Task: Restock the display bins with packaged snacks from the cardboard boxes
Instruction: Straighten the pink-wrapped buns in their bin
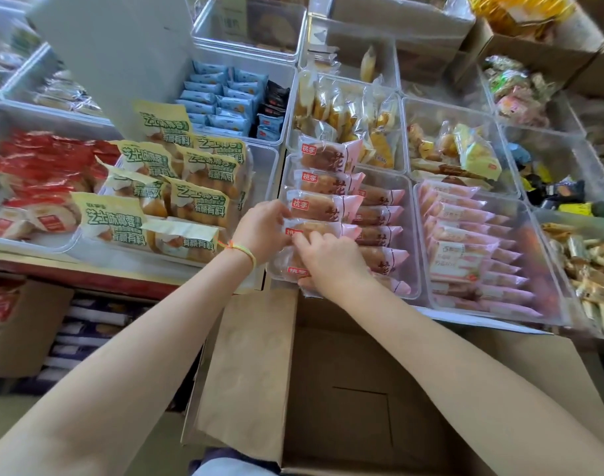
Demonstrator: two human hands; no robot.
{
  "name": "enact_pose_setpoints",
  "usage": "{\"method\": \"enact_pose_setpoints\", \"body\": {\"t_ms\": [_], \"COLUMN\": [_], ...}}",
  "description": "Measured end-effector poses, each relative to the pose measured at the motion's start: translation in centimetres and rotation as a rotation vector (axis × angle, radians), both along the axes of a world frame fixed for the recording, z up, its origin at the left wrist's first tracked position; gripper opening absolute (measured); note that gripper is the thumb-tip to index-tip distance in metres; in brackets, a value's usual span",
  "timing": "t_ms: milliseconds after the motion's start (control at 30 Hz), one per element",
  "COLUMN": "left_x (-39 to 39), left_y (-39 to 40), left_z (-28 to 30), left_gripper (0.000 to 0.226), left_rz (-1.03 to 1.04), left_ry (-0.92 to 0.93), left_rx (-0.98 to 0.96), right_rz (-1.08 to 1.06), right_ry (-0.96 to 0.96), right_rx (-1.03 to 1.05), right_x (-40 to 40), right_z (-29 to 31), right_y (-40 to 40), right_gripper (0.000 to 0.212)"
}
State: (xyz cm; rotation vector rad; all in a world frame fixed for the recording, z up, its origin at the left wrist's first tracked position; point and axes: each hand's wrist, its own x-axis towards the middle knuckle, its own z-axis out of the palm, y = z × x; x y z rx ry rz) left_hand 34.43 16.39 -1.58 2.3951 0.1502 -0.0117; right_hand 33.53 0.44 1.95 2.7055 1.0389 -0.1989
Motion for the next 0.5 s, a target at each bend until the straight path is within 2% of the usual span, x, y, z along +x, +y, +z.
{"method": "enact_pose_setpoints", "body": {"t_ms": [67,233,300,367,433,500], "left_x": [0.2,0.6,0.9,1.1,1.1,1.1], "left_y": [-0.1,0.5,0.6,0.2,-1.0,-3.0], "left_z": [-0.1,-0.2,0.3,0.4,0.4,0.2], "left_gripper": [0.035,0.043,0.053,0.064,0.067,0.062], "left_rz": [0.001,-0.028,-0.047,-0.089,-0.182,-0.293], "left_ry": [-0.024,0.022,0.045,0.007,-0.119,-0.247], "left_rx": [-0.041,-0.034,0.089,0.284,0.425,0.477], "right_rz": [-0.021,-0.041,-0.135,-0.290,-0.412,-0.480], "right_ry": [0.002,0.164,0.194,0.218,0.184,0.113], "right_rx": [0.018,0.004,-0.045,-0.160,-0.247,-0.229], "right_x": [0.1,1.3,2.3,3.6,5.4,7.6], "right_z": [-0.1,1.4,2.3,3.5,4.4,4.8], "right_y": [0.1,0.1,-1.1,-2.8,-4.4,-5.5], "right_gripper": [0.067,0.074,0.071,0.081,0.084,0.073]}}
